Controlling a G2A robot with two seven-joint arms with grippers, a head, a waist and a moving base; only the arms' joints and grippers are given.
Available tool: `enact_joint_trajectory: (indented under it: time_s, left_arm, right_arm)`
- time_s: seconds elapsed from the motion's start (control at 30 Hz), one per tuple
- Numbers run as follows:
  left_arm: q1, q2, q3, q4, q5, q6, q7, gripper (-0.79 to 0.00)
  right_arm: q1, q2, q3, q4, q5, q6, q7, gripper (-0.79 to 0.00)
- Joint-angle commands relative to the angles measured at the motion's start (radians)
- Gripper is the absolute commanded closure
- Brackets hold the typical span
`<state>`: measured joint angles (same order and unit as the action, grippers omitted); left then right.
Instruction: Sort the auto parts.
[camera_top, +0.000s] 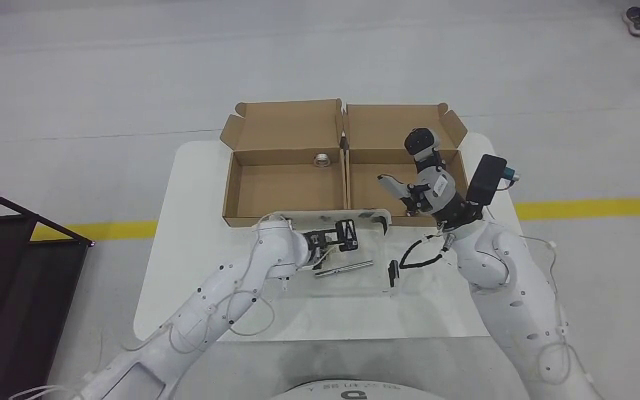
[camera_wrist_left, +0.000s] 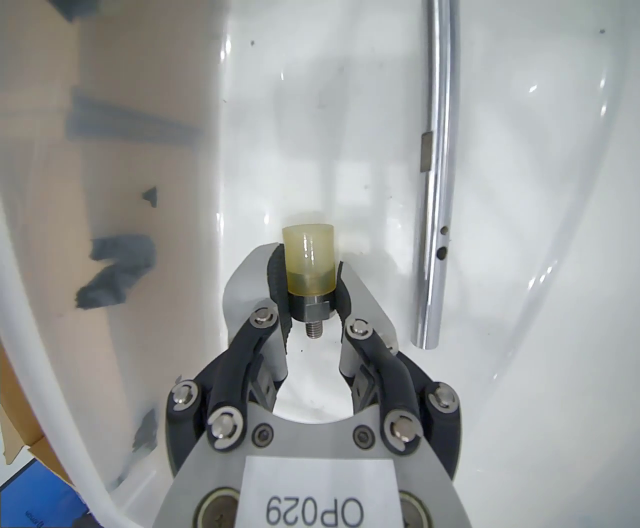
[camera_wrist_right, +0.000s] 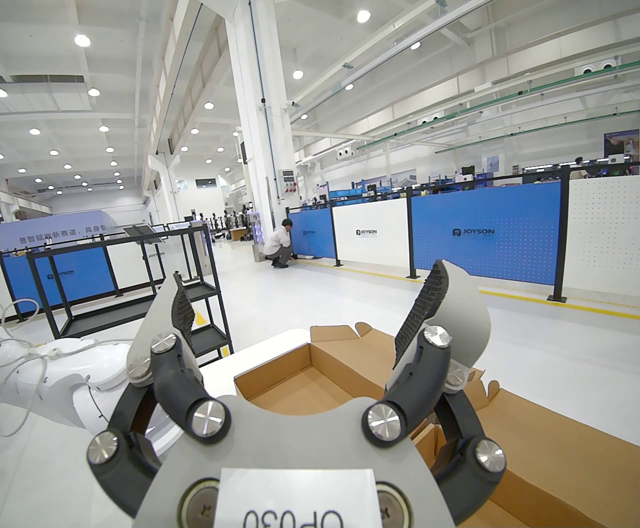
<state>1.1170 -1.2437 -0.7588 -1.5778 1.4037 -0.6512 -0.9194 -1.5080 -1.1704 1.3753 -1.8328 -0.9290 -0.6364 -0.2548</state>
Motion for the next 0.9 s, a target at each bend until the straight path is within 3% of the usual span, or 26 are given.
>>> enact_joint_trajectory:
  time_s: [0.0, 0.23, 0.5, 0.6, 0.87]
  left_arm:
    - [0.011, 0.007, -0.029, -0.041, -0.025, -0.002, -0.001, 0.000]
    - [0.095, 0.048, -0.203, -0.193, -0.156, -0.002, -0.008, 0.000]
    - [0.158, 0.085, -0.425, -0.219, -0.416, 0.023, -0.021, 0.000]
    - [0.169, 0.091, -0.460, -0.235, -0.419, 0.080, -0.020, 0.000]
    - [0.169, 0.091, -0.460, -0.235, -0.419, 0.080, -0.020, 0.000]
  right_arm:
    - [0.000, 0.000, 0.000, 0.000, 0.000, 0.000, 0.000, -0.785]
    - [0.000, 0.000, 0.000, 0.000, 0.000, 0.000, 0.000, -0.785]
    - [0.000, 0.000, 0.000, 0.000, 0.000, 0.000, 0.000, -0.785]
    - [0.000, 0.000, 0.000, 0.000, 0.000, 0.000, 0.000, -0.785]
    - [0.000, 0.000, 0.000, 0.000, 0.000, 0.000, 0.000, -0.785]
